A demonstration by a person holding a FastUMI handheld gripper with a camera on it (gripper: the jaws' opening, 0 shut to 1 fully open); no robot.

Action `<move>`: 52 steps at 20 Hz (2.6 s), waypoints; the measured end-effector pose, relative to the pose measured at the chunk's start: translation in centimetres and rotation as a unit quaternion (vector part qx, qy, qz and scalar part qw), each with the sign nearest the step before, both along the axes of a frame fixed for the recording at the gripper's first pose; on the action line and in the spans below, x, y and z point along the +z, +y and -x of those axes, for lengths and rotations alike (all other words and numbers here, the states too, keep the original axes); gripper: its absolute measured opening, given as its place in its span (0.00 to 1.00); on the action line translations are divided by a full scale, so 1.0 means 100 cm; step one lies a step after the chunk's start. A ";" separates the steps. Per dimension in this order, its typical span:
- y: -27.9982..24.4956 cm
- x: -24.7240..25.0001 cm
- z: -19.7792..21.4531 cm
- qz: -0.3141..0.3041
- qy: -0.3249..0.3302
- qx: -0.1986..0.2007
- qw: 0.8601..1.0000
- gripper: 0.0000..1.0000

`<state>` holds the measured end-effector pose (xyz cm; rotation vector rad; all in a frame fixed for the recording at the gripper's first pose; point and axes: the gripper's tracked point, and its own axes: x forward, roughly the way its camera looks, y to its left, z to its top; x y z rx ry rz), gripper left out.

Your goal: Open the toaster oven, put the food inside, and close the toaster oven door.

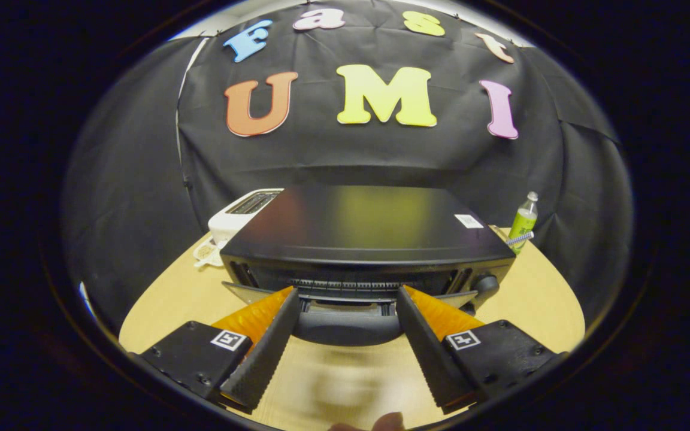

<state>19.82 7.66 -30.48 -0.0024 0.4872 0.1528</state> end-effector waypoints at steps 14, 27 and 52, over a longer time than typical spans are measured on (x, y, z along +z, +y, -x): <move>-0.018 -0.087 0.094 0.036 0.123 0.042 0.991 1.00; -0.004 0.050 0.151 -0.098 0.159 0.135 0.973 1.00; 0.165 -0.057 0.164 -0.292 0.443 0.130 0.838 0.51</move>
